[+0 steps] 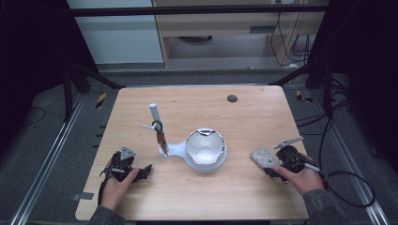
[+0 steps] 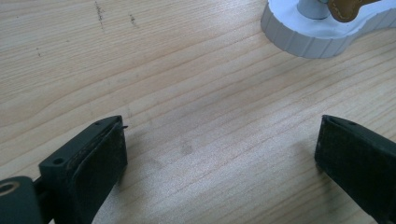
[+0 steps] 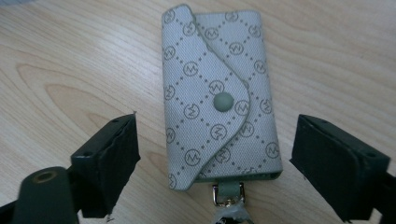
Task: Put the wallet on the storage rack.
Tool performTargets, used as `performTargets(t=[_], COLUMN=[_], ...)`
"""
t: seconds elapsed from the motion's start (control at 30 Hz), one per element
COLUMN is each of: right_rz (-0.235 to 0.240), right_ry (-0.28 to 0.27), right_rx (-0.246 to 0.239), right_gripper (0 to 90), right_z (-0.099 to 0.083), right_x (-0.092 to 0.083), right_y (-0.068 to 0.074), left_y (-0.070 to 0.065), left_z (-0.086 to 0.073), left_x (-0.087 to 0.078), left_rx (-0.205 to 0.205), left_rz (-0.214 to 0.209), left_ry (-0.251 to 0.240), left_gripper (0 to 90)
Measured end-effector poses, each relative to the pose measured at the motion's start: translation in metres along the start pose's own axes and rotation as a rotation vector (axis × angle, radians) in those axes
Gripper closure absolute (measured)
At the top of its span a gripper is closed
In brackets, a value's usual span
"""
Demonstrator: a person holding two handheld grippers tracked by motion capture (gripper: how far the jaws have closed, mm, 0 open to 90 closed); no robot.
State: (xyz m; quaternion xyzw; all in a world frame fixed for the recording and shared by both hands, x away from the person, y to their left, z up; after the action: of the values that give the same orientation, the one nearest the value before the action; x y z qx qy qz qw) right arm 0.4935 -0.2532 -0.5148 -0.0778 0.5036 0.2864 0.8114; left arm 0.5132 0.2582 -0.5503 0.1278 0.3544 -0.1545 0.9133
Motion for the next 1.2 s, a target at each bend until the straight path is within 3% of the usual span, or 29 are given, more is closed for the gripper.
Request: performTargets(t=[0.33, 0.47, 1.2], right_rz=[0.002, 0.0, -0.015], right_ry=[0.116, 0.14, 0.176], right_rx=[0.012, 0.009, -0.02], right_gripper=[16.3, 19.9, 25.6], right_z=[-0.002, -0.002, -0.003], right_x=[0.008, 0.01, 0.015], right_y=[-0.004, -0.006, -0.007], left_y=[0.0, -0.001, -0.001], left_z=[0.0, 0.0, 0.0], left_x=[0.0, 0.0, 0.0], left_rx=[0.0, -0.004, 0.003], left_rz=[0.0, -0.001, -0.004], left_ry=[0.0, -0.001, 0.001], left_gripper=[1.4, 1.3, 1.2])
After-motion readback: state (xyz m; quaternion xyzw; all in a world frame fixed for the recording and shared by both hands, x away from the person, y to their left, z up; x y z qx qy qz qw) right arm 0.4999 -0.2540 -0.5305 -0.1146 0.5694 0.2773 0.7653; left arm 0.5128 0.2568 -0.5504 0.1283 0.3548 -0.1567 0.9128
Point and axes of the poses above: each handheld gripper's, and its own axes: x roughly forward along the jaws, z roughly out of its top, y roughly to its left, the point moved 6 cm from there along x, roughly forward along the jaws, and after that the axes turned 8 degrees about z, right-handed, at the moved point
